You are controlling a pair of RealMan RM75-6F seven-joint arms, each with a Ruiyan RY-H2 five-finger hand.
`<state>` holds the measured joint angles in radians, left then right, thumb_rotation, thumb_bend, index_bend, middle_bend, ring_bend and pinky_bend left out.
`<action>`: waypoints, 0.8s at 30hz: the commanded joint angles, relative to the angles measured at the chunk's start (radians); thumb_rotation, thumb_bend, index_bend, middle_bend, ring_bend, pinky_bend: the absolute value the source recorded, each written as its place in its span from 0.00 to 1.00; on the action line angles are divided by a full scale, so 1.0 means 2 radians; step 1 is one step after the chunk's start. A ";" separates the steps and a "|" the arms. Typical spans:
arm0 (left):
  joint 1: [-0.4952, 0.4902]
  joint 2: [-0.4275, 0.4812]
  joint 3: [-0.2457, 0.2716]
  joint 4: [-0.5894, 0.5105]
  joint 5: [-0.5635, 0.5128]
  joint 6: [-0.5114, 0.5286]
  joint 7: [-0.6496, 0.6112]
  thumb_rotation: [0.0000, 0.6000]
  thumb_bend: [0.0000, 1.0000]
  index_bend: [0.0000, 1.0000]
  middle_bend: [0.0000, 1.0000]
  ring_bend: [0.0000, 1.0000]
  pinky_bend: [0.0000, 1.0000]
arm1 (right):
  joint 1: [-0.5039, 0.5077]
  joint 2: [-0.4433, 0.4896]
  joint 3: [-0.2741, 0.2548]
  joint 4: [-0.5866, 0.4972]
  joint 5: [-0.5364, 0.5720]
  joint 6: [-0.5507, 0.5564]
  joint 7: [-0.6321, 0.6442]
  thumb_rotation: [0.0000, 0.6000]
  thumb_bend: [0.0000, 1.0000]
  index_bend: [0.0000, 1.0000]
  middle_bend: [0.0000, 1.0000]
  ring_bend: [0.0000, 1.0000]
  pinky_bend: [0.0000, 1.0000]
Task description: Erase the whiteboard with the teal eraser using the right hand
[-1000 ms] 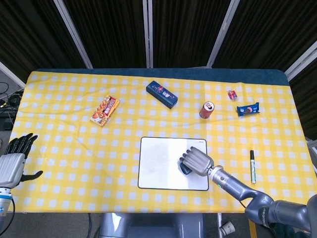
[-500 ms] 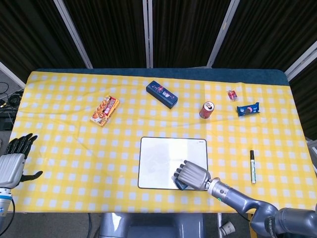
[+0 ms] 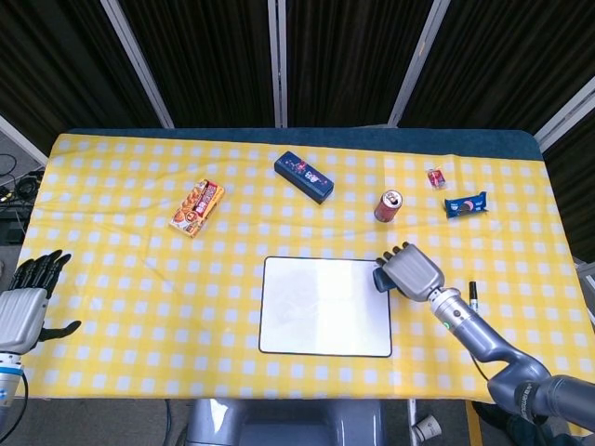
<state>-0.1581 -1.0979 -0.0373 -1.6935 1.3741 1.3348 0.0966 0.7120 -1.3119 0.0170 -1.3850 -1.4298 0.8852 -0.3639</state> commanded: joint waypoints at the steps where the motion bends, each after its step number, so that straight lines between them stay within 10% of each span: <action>1: -0.001 -0.001 0.000 0.000 -0.002 -0.002 0.002 1.00 0.00 0.00 0.00 0.00 0.00 | -0.007 -0.016 0.008 0.042 0.026 -0.015 0.009 1.00 0.64 0.63 0.63 0.53 0.49; 5: -0.002 -0.002 0.000 0.000 -0.003 -0.005 0.005 1.00 0.00 0.00 0.00 0.00 0.00 | -0.008 -0.024 0.010 0.057 0.051 -0.034 0.005 1.00 0.59 0.55 0.56 0.50 0.48; 12: -0.003 -0.002 0.001 0.000 -0.003 -0.006 0.005 1.00 0.00 0.00 0.00 0.00 0.00 | -0.007 -0.012 0.010 0.030 0.081 -0.062 0.012 1.00 0.05 0.09 0.10 0.17 0.24; 19: -0.001 0.001 0.002 -0.001 0.008 0.001 -0.006 1.00 0.00 0.00 0.00 0.00 0.00 | -0.031 0.007 0.017 -0.018 0.064 0.006 0.014 1.00 0.00 0.00 0.00 0.01 0.08; 24: 0.006 0.009 0.003 -0.001 0.027 0.020 -0.028 1.00 0.00 0.00 0.00 0.00 0.00 | -0.110 0.055 0.000 -0.073 -0.016 0.170 0.056 1.00 0.00 0.00 0.00 0.00 0.00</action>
<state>-0.1511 -1.0853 -0.0322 -1.6962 1.4163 1.3639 0.0517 0.6022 -1.2708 0.0384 -1.4531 -1.3509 1.0206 -0.3151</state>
